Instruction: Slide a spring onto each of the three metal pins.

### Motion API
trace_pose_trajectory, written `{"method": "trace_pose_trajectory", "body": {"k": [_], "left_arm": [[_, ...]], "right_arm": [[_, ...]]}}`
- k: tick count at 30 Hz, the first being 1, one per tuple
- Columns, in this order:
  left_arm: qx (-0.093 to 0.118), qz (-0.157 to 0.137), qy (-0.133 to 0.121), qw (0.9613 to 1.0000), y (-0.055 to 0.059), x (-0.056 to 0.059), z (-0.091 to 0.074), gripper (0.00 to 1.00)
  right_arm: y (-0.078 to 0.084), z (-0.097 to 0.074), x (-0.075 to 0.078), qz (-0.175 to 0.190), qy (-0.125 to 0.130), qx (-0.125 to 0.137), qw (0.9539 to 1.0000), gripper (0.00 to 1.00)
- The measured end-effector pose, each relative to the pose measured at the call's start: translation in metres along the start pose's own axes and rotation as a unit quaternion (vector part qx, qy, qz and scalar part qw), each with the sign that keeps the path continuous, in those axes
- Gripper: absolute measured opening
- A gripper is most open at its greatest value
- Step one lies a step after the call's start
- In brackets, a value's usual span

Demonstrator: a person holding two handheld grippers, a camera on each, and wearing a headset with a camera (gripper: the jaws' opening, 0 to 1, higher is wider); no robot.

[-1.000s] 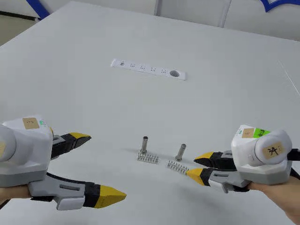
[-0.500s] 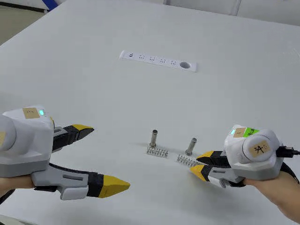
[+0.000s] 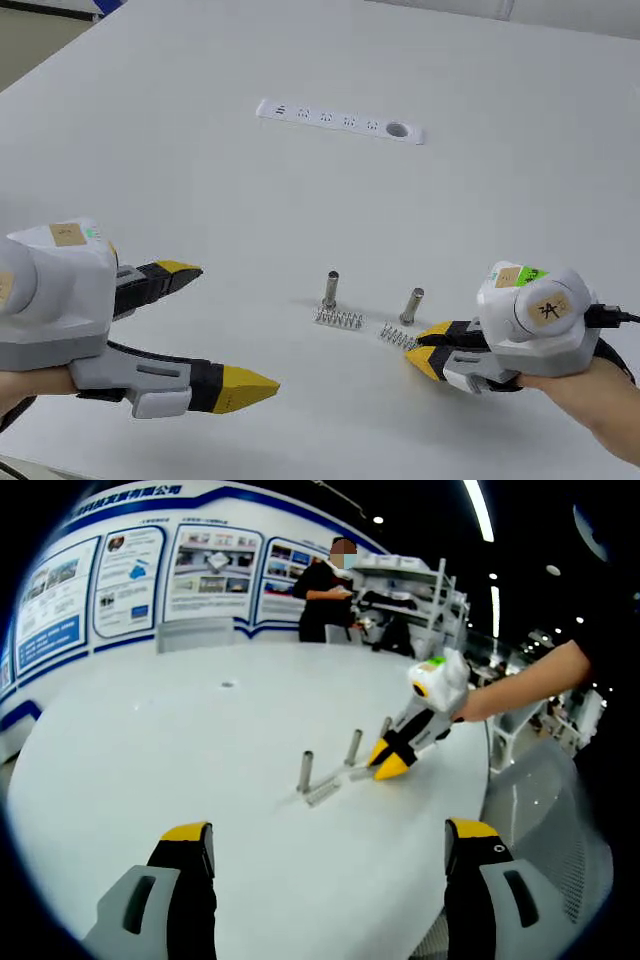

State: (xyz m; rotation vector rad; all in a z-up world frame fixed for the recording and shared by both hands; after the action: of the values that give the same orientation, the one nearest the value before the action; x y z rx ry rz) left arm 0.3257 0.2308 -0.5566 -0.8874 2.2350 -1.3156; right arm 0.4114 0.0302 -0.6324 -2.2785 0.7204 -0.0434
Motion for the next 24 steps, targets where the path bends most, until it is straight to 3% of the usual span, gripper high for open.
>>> {"method": "trace_pose_trajectory", "body": {"k": [7,11,18,21,24], "left_arm": [[-0.001,0.016,0.014,0.9998,-0.006,0.01,0.005,0.96],[0.003,0.023,0.019,0.9995,-0.012,0.013,0.006,0.94],[0.014,0.049,0.047,0.9976,-0.029,0.024,0.019,0.89],[0.024,0.095,0.05,0.9939,-0.04,0.028,0.028,0.8],[0.033,0.09,0.067,0.9931,-0.051,0.035,0.04,0.71]], "right_arm": [[0.003,-0.001,-0.005,0.0,-0.001,-0.012,0.9999,0.11],[-0.006,-0.008,-0.013,0.005,-0.011,0.002,0.9999,0.11],[-0.027,-0.039,-0.032,-0.024,-0.025,0.023,0.9991,0.11],[-0.035,-0.053,-0.044,-0.048,-0.041,0.027,0.9976,0.11],[-0.043,-0.069,-0.059,-0.081,-0.056,0.028,0.9947,0.11]]}}
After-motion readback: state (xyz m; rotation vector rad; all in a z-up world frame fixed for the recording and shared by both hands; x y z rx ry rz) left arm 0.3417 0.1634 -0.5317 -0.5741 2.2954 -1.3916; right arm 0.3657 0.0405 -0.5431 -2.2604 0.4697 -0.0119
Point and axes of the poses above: the centre of the closed fingertips' face, and the gripper's own axes: z roughly forward along the fingers, x roughly to its right, y roughly out of its underside, the point moved 4 cm from there along -z, roughly backward along the fingers, and after that the axes turned 14 degrees about z, right-handed, at the moved point
